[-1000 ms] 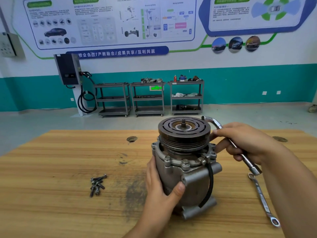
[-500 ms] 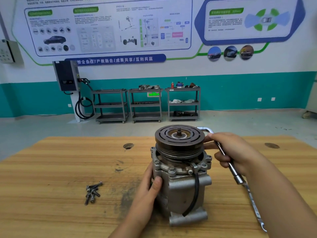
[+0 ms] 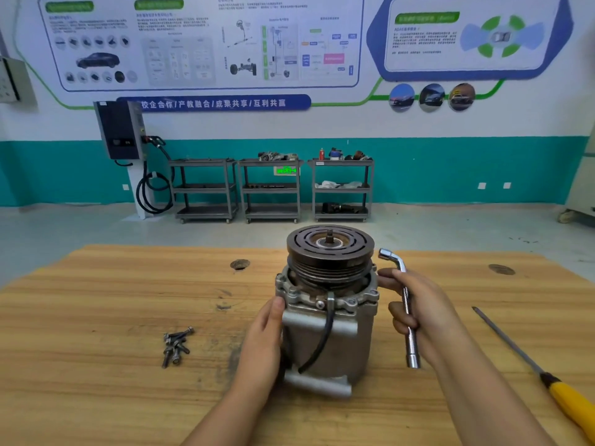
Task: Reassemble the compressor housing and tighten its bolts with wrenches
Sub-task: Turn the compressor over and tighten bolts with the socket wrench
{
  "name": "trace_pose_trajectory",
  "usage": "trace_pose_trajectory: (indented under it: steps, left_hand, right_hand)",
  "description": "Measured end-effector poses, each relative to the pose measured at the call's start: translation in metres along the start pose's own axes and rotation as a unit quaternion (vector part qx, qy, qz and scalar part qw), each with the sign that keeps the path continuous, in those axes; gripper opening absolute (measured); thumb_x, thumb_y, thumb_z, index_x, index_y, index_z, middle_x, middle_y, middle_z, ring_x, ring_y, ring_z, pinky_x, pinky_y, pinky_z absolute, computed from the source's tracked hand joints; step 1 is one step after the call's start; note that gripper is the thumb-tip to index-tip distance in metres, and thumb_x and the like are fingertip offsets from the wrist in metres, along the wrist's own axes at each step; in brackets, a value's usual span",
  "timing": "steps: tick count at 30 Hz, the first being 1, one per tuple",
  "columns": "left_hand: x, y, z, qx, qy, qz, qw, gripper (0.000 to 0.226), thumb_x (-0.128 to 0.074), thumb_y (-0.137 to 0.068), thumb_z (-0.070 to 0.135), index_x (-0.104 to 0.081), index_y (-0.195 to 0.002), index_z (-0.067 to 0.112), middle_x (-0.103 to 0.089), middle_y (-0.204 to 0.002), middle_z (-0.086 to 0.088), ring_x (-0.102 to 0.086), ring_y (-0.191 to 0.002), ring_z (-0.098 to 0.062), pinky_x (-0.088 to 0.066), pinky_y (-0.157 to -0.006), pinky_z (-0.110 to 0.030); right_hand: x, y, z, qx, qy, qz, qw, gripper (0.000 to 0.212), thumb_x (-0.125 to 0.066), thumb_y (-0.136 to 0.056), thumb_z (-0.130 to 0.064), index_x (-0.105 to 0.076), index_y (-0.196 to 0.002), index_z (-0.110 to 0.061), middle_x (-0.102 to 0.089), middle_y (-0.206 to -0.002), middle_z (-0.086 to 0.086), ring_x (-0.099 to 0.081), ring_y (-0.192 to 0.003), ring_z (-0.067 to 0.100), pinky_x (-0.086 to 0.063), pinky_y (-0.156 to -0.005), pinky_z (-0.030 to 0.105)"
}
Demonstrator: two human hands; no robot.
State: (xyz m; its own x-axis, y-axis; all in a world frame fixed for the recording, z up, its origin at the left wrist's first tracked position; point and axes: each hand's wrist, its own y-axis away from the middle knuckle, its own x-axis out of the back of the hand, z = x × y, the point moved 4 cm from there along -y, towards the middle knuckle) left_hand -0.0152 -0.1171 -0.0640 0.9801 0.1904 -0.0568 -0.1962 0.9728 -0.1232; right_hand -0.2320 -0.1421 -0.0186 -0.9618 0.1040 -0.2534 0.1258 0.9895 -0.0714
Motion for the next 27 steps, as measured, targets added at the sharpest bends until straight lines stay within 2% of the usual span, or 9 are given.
trace_pose_trajectory:
  steps: [3,6,8,10,11,14,17,21,27]
  left_hand:
    - [0.005,-0.002,0.003,0.041,0.027,0.005,0.999,0.026,-0.049,-0.065,0.064,-0.071,-0.074,0.052,-0.073,-0.093,0.016,-0.065,-0.095,-0.006,-0.048,-0.090,-0.035]
    - [0.013,-0.006,0.004,0.041,0.019,0.039,0.998,0.026,-0.056,-0.082,0.047,-0.075,-0.078,0.030,-0.075,-0.086,0.007,-0.069,-0.089,-0.015,-0.052,-0.087,-0.038]
    - [0.024,-0.011,0.008,-0.005,-0.101,0.084,0.991,0.022,-0.056,-0.090,0.038,-0.070,-0.083,0.022,-0.073,-0.087,0.004,-0.068,-0.088,-0.016,-0.052,-0.082,-0.034]
    - [0.040,-0.015,0.015,-0.063,-0.268,0.141,0.951,0.011,-0.056,-0.093,0.028,-0.067,-0.093,0.024,-0.069,-0.094,0.005,-0.063,-0.092,-0.015,-0.047,-0.077,-0.029]
    - [0.051,-0.018,0.017,-0.078,-0.333,0.179,0.923,0.014,-0.057,-0.092,0.023,-0.068,-0.101,0.021,-0.068,-0.101,0.001,-0.060,-0.095,-0.017,-0.046,-0.079,-0.029]
    - [0.088,-0.024,0.015,-0.006,-0.460,0.290,0.840,0.030,-0.055,-0.090,0.018,-0.061,-0.120,0.020,-0.058,-0.124,-0.010,-0.043,-0.118,-0.031,-0.033,-0.094,-0.042]
    - [0.107,-0.026,0.008,0.073,-0.508,0.293,0.807,0.039,-0.052,-0.089,0.015,-0.054,-0.127,0.021,-0.049,-0.136,-0.007,-0.029,-0.129,-0.030,-0.025,-0.099,-0.045]
    - [0.114,-0.030,-0.005,0.117,-0.561,0.254,0.779,0.031,-0.047,-0.092,0.018,-0.060,-0.120,0.023,-0.050,-0.135,0.000,-0.022,-0.134,-0.029,-0.026,-0.100,-0.044]
    - [0.116,-0.032,-0.013,0.121,-0.553,0.259,0.782,0.026,-0.049,-0.092,0.015,-0.065,-0.109,0.025,-0.048,-0.135,-0.005,-0.020,-0.131,-0.029,-0.025,-0.098,-0.043]
  right_hand:
    - [-0.002,0.008,0.008,0.057,-0.023,0.024,0.998,0.015,-0.044,-0.095,-0.007,-0.059,-0.094,-0.007,-0.073,-0.091,0.007,-0.023,-0.026,0.007,-0.024,-0.031,0.013]
    - [-0.005,0.016,0.011,0.107,0.007,0.040,0.993,0.018,-0.044,-0.094,-0.003,-0.060,-0.094,-0.013,-0.074,-0.090,-0.002,-0.025,-0.026,0.006,-0.026,-0.031,0.014]
    - [-0.005,0.019,0.012,0.117,0.010,0.048,0.992,0.020,-0.044,-0.095,-0.003,-0.060,-0.094,-0.015,-0.074,-0.091,-0.005,-0.026,-0.027,0.005,-0.026,-0.031,0.014]
    - [-0.006,0.021,0.013,0.117,0.003,0.050,0.992,0.020,-0.044,-0.095,-0.004,-0.060,-0.095,-0.015,-0.074,-0.092,-0.005,-0.026,-0.027,0.005,-0.026,-0.031,0.013]
    - [-0.006,0.021,0.014,0.115,0.004,0.051,0.992,0.019,-0.044,-0.095,-0.004,-0.060,-0.095,-0.015,-0.074,-0.092,-0.005,-0.026,-0.027,0.006,-0.026,-0.031,0.014]
    - [-0.007,0.021,0.016,0.116,0.020,0.053,0.992,0.020,-0.043,-0.095,-0.004,-0.060,-0.097,-0.014,-0.074,-0.091,-0.006,-0.027,-0.029,0.005,-0.026,-0.031,0.015]
    - [-0.006,0.022,0.017,0.123,0.027,0.052,0.991,0.021,-0.043,-0.095,-0.003,-0.060,-0.097,-0.015,-0.074,-0.089,-0.005,-0.028,-0.029,0.005,-0.026,-0.031,0.015]
    - [-0.004,0.021,0.018,0.120,0.021,0.049,0.991,0.021,-0.044,-0.094,-0.003,-0.060,-0.094,-0.016,-0.074,-0.090,-0.005,-0.028,-0.028,0.005,-0.026,-0.031,0.015]
    - [-0.003,0.022,0.016,0.114,0.021,0.051,0.992,0.020,-0.045,-0.094,-0.004,-0.060,-0.092,-0.015,-0.074,-0.088,-0.005,-0.027,-0.028,0.005,-0.026,-0.031,0.015]
